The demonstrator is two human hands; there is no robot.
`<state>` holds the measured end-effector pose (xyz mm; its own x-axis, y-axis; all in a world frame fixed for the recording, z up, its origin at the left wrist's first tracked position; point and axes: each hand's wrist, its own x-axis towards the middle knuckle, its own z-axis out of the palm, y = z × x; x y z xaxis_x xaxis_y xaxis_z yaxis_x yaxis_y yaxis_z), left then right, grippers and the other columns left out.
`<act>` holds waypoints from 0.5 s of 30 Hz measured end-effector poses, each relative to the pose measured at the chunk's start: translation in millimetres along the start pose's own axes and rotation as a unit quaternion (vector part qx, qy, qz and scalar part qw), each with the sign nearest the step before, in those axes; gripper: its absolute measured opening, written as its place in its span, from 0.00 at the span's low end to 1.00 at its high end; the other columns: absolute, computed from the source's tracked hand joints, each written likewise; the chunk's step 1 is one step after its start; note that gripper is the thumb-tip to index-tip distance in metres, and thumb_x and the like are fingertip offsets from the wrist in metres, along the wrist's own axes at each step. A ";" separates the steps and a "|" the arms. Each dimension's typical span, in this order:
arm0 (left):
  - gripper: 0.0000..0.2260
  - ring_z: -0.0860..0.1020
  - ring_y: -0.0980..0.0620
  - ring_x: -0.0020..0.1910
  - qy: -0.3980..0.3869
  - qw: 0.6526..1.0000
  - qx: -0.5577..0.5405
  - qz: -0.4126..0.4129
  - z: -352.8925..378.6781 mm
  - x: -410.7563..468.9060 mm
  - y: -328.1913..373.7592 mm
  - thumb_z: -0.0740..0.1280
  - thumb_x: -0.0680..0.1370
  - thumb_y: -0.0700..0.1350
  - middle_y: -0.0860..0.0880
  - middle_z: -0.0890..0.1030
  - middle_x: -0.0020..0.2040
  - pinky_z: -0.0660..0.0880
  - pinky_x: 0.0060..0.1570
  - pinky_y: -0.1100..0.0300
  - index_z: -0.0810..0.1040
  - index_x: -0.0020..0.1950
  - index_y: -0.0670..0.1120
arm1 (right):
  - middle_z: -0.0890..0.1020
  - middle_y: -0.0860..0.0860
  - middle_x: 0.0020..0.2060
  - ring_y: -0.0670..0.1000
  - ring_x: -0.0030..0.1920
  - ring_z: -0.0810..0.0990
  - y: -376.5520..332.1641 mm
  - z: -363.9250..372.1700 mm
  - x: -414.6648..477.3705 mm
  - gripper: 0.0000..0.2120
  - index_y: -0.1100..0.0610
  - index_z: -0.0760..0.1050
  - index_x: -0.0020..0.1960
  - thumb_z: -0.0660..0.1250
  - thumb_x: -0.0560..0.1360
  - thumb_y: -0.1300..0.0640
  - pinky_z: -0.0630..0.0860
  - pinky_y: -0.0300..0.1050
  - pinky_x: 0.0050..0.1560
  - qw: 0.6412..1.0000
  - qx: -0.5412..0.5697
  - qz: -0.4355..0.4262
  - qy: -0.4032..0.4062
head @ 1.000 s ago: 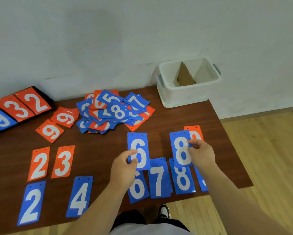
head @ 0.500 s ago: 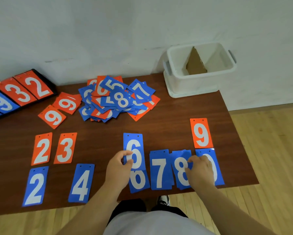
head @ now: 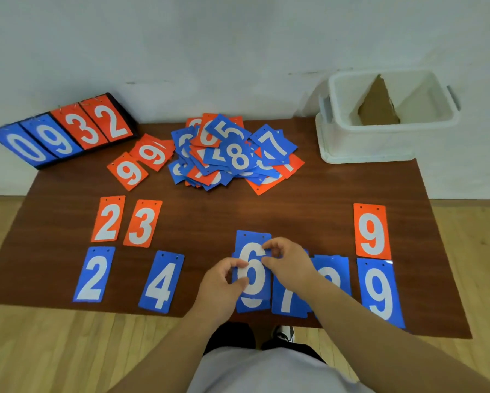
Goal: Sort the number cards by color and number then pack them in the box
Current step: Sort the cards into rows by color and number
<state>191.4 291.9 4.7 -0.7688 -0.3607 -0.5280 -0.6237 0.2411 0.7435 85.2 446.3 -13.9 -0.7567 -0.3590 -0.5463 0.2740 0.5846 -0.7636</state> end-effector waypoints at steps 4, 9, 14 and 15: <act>0.09 0.78 0.55 0.46 -0.001 0.996 0.091 -0.007 -0.9 3.3 -18.6 0.70 0.80 0.44 0.56 0.79 0.48 0.76 0.40 0.63 0.78 0.55 0.57 | 0.78 0.46 0.40 0.46 0.36 0.76 10.0 12.7 6.4 0.07 0.46 0.75 0.53 0.70 0.79 0.56 0.73 0.39 0.35 0.995 -0.096 -0.009 0.001; 0.14 0.77 0.57 0.47 -0.017 0.982 0.189 -0.011 5.1 11.4 -40.6 0.68 0.81 0.43 0.56 0.78 0.52 0.71 0.39 0.70 0.75 0.65 0.55 | 0.78 0.49 0.54 0.49 0.45 0.79 19.7 34.4 16.3 0.11 0.50 0.75 0.62 0.68 0.81 0.55 0.80 0.47 0.47 0.971 -0.238 -0.021 -0.029; 0.22 0.76 0.53 0.59 -0.031 0.951 0.307 0.017 3.2 20.3 -52.9 0.68 0.81 0.48 0.52 0.77 0.61 0.76 0.53 0.61 0.68 0.74 0.56 | 0.74 0.49 0.54 0.53 0.56 0.75 23.4 42.3 22.0 0.14 0.47 0.78 0.65 0.68 0.79 0.49 0.76 0.47 0.54 0.921 -0.382 -0.076 -0.012; 0.22 0.76 0.52 0.58 -0.029 0.946 0.322 0.021 1.9 21.2 -54.2 0.68 0.80 0.50 0.52 0.76 0.60 0.76 0.52 0.60 0.68 0.73 0.57 | 0.73 0.49 0.54 0.53 0.56 0.74 22.9 41.4 22.4 0.15 0.45 0.78 0.65 0.68 0.79 0.48 0.76 0.47 0.55 0.916 -0.395 -0.077 -0.012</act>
<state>208.7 273.0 -47.6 -0.7892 -0.2943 -0.5390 -0.5355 0.7595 0.3694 99.1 421.6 -57.9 -0.7349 -0.4911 -0.4677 -0.3558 0.8663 -0.3506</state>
